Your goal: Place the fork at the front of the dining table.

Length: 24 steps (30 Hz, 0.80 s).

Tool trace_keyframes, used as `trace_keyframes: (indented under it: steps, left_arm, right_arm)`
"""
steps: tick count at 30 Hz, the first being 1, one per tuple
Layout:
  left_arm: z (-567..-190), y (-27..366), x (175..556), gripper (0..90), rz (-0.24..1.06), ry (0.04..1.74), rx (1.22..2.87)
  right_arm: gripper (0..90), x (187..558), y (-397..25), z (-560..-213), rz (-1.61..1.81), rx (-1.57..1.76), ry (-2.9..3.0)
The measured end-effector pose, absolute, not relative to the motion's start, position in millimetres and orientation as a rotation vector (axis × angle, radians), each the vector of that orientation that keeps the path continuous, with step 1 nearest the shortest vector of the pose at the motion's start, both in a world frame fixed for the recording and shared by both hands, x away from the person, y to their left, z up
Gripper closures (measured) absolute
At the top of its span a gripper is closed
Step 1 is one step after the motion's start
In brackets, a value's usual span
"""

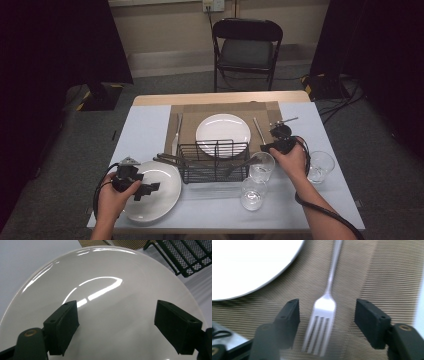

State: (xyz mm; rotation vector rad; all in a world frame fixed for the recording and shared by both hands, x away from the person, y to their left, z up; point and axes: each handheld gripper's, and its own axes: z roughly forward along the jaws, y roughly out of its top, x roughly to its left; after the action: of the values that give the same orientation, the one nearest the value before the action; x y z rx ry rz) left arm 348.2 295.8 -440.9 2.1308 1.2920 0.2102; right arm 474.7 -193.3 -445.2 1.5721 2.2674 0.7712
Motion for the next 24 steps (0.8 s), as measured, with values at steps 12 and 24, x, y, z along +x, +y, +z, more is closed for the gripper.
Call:
trace_keyframes:
  steps: [12, 24]
  left_arm:
    - [-443, 295, 350, 19.0, 0.201, 1.299, 2.127]
    - [-442, 297, 349, 19.0, 0.214, 1.301, 2.122]
  right_arm:
    - [27.4, 488, -208, -443, 0.653, 1.571, 2.202]
    - [28.7, 488, -206, -451, 0.582, 1.497, 2.209]
